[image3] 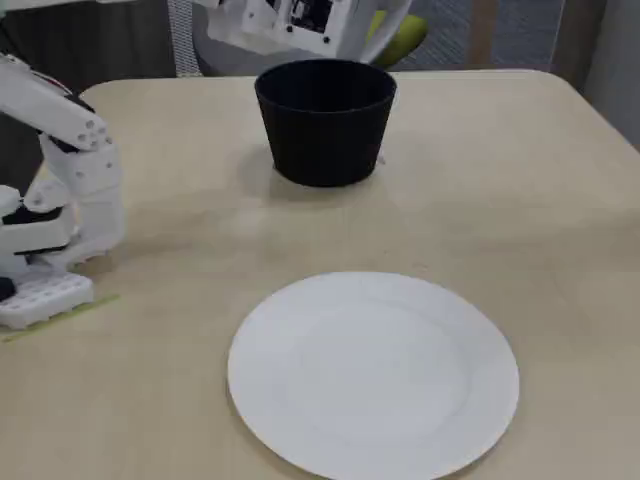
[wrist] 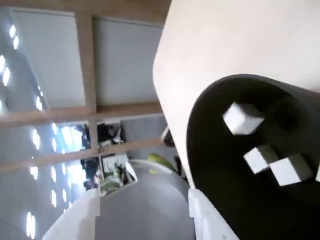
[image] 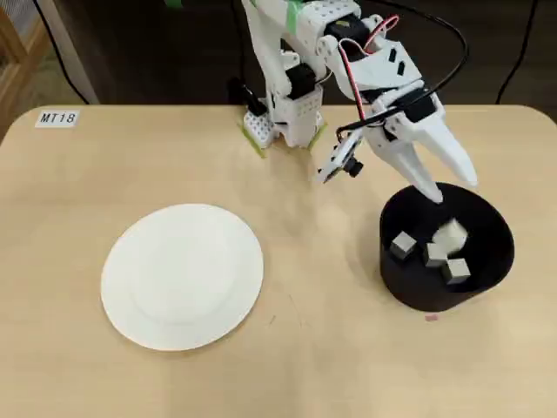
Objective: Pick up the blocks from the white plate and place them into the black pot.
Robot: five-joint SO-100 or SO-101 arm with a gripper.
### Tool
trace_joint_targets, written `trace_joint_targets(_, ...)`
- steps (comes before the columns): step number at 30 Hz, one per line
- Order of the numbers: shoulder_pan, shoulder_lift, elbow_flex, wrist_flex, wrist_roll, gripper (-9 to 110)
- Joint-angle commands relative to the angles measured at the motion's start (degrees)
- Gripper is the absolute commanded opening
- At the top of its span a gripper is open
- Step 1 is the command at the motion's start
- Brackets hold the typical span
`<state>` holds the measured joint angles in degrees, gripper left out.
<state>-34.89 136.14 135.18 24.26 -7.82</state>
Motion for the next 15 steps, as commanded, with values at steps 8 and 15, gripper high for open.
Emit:
trace_joint_targets(8,15.12,7.56,-0.97,8.61,3.87,-2)
trace_joint_targets(15,36.3,24.17,-0.97,29.36,3.43,-2)
